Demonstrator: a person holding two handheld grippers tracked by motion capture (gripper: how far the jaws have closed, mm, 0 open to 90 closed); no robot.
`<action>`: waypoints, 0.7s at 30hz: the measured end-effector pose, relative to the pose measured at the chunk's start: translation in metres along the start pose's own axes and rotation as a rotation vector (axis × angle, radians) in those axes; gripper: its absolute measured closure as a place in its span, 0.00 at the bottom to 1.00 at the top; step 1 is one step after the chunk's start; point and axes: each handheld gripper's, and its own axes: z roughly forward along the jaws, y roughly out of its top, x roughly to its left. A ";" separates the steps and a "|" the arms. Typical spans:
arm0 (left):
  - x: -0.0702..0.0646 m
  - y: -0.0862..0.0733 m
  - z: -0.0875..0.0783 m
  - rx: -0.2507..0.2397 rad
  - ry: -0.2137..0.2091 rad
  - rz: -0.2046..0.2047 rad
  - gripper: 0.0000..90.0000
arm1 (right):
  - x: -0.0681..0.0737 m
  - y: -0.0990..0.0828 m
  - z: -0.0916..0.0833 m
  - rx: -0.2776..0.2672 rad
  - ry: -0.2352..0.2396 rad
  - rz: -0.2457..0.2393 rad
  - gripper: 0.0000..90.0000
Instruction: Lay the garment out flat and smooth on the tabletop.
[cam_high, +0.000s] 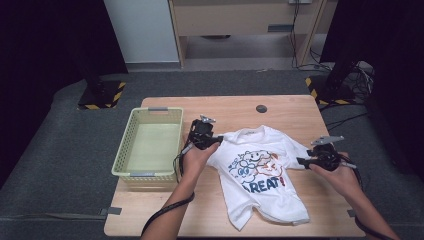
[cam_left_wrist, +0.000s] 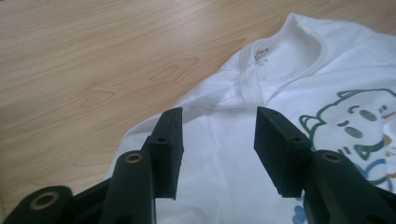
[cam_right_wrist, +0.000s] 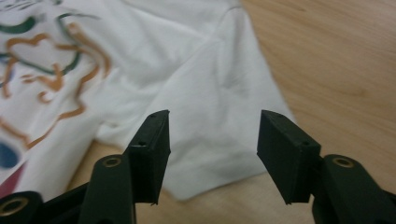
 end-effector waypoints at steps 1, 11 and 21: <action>0.001 -0.001 0.005 0.006 -0.001 -0.006 0.59 | -0.005 0.003 0.004 0.000 -0.012 0.009 0.51; 0.012 -0.005 0.046 0.022 0.035 -0.052 0.56 | -0.033 0.008 0.032 0.051 -0.017 0.069 0.48; 0.015 -0.007 0.067 0.019 0.027 -0.032 0.49 | -0.032 0.006 0.041 0.040 0.013 0.065 0.63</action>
